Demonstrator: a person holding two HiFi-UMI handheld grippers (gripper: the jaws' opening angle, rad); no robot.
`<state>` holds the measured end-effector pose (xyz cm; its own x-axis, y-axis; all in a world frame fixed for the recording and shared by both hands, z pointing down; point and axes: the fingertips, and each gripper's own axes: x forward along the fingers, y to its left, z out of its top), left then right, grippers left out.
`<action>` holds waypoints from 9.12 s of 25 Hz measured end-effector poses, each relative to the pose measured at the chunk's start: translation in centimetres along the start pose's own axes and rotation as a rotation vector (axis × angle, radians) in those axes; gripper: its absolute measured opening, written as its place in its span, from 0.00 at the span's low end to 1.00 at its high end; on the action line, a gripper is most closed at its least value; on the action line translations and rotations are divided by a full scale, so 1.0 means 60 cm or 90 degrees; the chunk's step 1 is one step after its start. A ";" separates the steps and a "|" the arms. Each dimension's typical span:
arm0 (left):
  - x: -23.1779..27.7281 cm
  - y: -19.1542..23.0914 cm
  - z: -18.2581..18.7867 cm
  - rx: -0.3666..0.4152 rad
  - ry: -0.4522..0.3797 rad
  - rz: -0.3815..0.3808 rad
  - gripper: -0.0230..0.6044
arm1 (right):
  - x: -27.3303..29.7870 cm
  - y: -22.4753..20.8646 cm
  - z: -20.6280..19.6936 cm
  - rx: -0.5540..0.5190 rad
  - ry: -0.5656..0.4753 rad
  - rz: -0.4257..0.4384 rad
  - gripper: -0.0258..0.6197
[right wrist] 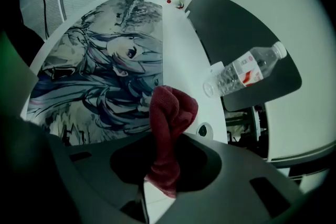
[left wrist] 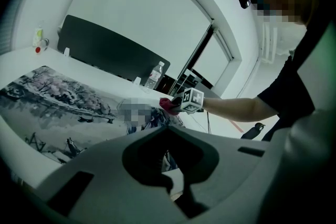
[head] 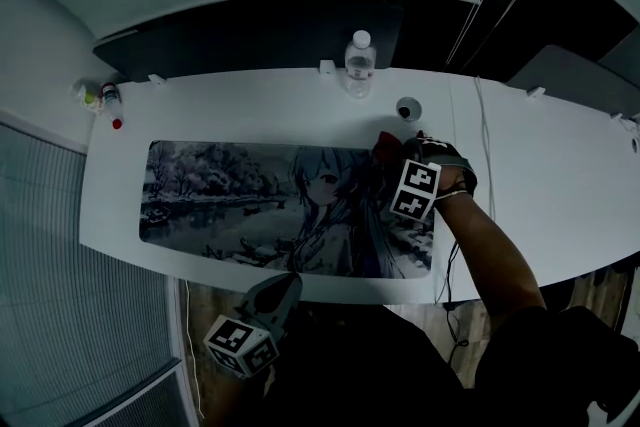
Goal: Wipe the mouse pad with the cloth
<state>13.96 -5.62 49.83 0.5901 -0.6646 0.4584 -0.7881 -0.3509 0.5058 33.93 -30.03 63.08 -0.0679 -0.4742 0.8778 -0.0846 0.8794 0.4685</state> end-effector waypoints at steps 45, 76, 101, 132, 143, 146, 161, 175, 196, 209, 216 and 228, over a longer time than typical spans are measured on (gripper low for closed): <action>-0.180 0.112 -0.001 0.035 0.018 -0.090 0.05 | -0.075 0.251 0.175 -0.048 0.101 0.018 0.21; -0.330 0.195 -0.018 0.080 0.035 -0.178 0.05 | -0.189 0.471 0.333 -0.027 0.117 0.029 0.21; -0.346 0.267 0.024 0.042 -0.004 -0.099 0.05 | -0.109 0.364 0.430 -0.117 0.113 0.064 0.21; -0.251 0.291 0.065 -0.053 -0.045 0.052 0.05 | 0.060 0.046 0.469 -0.086 0.046 0.030 0.21; -0.274 0.297 0.065 -0.058 -0.073 0.082 0.05 | 0.052 0.032 0.506 -0.083 0.026 0.002 0.21; -0.283 0.296 0.069 -0.060 -0.084 0.090 0.05 | 0.048 0.029 0.532 -0.085 0.011 0.000 0.21; -0.362 0.311 0.035 -0.099 -0.119 0.165 0.05 | 0.075 0.036 0.622 -0.114 0.021 0.013 0.21; -0.415 0.322 0.027 -0.092 -0.132 0.128 0.05 | 0.020 0.151 0.650 -0.178 0.048 0.016 0.21; -0.488 0.344 -0.001 -0.035 -0.102 0.039 0.05 | -0.096 0.389 0.705 -0.144 0.028 0.037 0.21; -0.506 0.335 -0.007 -0.018 -0.097 0.009 0.05 | -0.136 0.454 0.727 -0.133 0.007 0.078 0.21; -0.506 0.338 -0.011 -0.025 -0.098 0.007 0.05 | -0.170 0.450 0.776 -0.067 -0.062 0.123 0.21; -0.476 0.376 0.017 -0.056 -0.107 0.055 0.05 | -0.123 0.429 0.821 -0.177 -0.060 0.163 0.21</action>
<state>-20.86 4.76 47.42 0.4778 -0.7931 0.3777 -0.8114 -0.2338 0.5357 -16.72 -6.01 63.76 -0.1441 -0.2277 0.9630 0.2188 0.9418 0.2554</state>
